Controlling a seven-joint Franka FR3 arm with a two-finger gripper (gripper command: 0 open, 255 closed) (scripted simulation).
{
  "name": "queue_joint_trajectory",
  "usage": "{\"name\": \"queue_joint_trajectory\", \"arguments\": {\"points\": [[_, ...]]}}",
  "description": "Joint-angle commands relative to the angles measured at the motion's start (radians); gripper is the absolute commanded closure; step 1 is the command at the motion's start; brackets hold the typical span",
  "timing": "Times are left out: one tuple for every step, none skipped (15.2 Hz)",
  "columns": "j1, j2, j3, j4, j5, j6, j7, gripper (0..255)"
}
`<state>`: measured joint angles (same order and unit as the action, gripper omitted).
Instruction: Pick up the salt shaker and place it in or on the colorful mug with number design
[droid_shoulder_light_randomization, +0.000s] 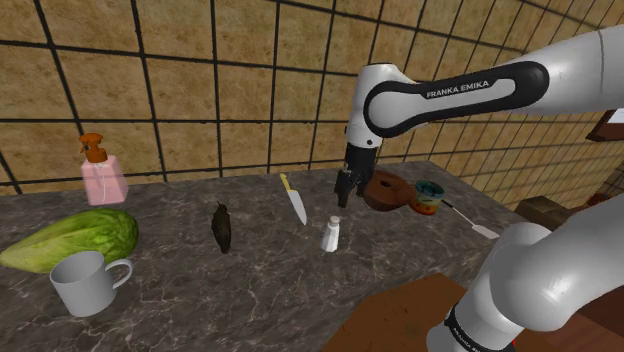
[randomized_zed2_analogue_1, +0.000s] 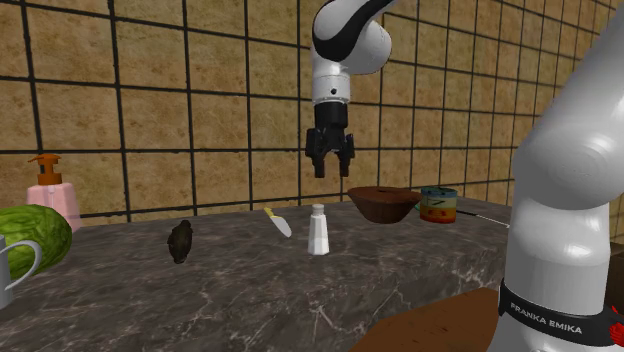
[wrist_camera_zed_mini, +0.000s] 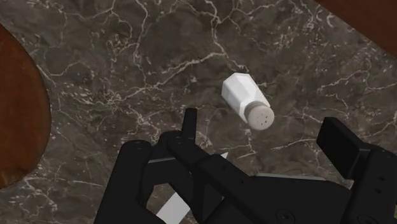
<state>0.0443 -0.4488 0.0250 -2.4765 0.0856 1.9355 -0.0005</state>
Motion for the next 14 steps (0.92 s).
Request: {"name": "queue_joint_trajectory", "arguments": {"points": [[0.014, 0.071, 0.013, 0.004, 0.013, 0.051, 0.002, 0], [0.02, 0.104, 0.018, 0.006, 0.018, 0.075, 0.001, 0], [0.024, 0.129, 0.021, 0.007, 0.022, 0.092, 0.0, 0], [0.024, 0.133, 0.022, -0.003, 0.023, 0.107, 0.0, 0], [0.025, 0.138, 0.023, -0.013, 0.024, 0.122, 0.0, 0], [0.026, 0.143, 0.024, -0.022, 0.025, 0.136, -0.001, 0], [0.026, 0.148, 0.025, -0.032, 0.026, 0.151, -0.001, 0], [0.027, 0.154, 0.026, -0.041, 0.027, 0.166, -0.002, 0], [0.028, 0.16, 0.027, -0.05, 0.029, 0.181, -0.002, 0], [0.028, 0.166, 0.027, -0.059, 0.03, 0.196, -0.002, 0], [0.029, 0.17, 0.028, -0.064, 0.03, 0.205, -0.003, 0], [0.029, 0.17, 0.028, -0.064, 0.03, 0.205, -0.003, 0], [0.029, 0.17, 0.028, -0.064, 0.03, 0.205, -0.003, 0], [0.029, 0.17, 0.028, -0.064, 0.03, 0.205, -0.003, 0]]}}
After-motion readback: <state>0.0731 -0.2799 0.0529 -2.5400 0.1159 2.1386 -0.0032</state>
